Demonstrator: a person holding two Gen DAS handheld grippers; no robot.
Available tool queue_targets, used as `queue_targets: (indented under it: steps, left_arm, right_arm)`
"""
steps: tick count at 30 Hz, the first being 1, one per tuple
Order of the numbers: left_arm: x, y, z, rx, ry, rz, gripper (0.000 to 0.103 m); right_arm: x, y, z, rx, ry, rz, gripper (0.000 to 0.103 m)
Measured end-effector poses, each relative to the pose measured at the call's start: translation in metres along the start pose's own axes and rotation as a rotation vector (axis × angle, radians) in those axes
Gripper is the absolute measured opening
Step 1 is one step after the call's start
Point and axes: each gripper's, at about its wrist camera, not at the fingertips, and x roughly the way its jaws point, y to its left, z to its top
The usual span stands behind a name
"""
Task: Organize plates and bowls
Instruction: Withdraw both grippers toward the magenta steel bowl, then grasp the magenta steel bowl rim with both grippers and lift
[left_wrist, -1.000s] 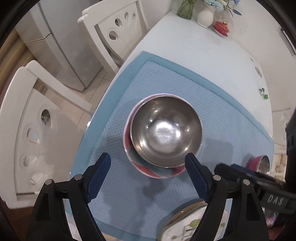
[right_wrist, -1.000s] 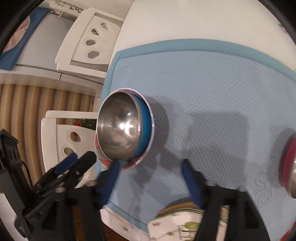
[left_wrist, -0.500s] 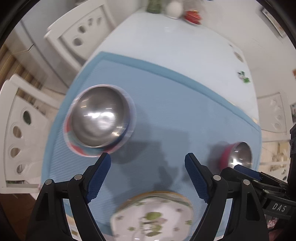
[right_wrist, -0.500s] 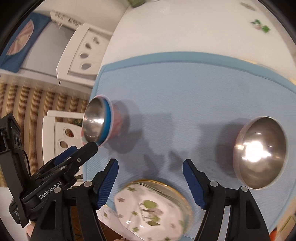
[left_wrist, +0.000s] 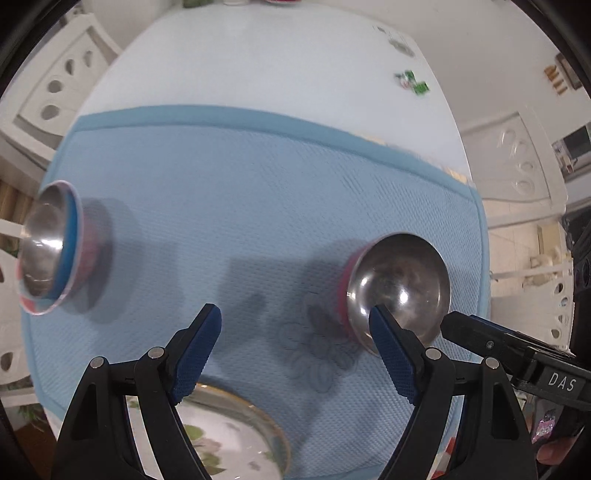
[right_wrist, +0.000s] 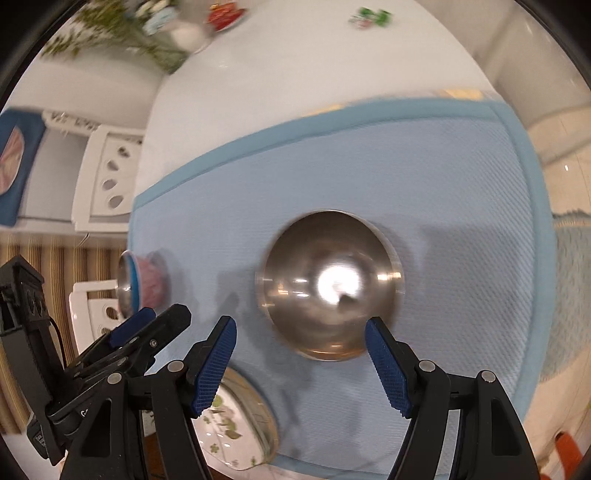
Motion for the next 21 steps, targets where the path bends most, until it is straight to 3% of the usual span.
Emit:
queue_targets:
  steps: [5, 14, 19, 21]
  left_arm:
    - [0.027, -0.017, -0.001, 0.023, 0.038, 0.034, 0.081]
    - [0.066, -0.023, 0.001, 0.035, 0.088, 0.031, 0.08]
    - [0.08, -0.024, 0.003, 0.056, 0.1, 0.036, 0.079]
    - [0.082, -0.025, 0.002, 0.078, 0.096, 0.04, 0.077]
  right_arm:
    - [0.016, -0.031, 0.005, 0.058, 0.028, -0.009, 0.07]
    - [0.059, -0.05, 0.012, 0.136, 0.067, 0.012, 0.07]
    - [0.073, -0.056, 0.015, 0.165, 0.044, 0.044, 0.07]
    - [0.076, -0.058, 0.016, 0.165, 0.032, 0.035, 0.064]
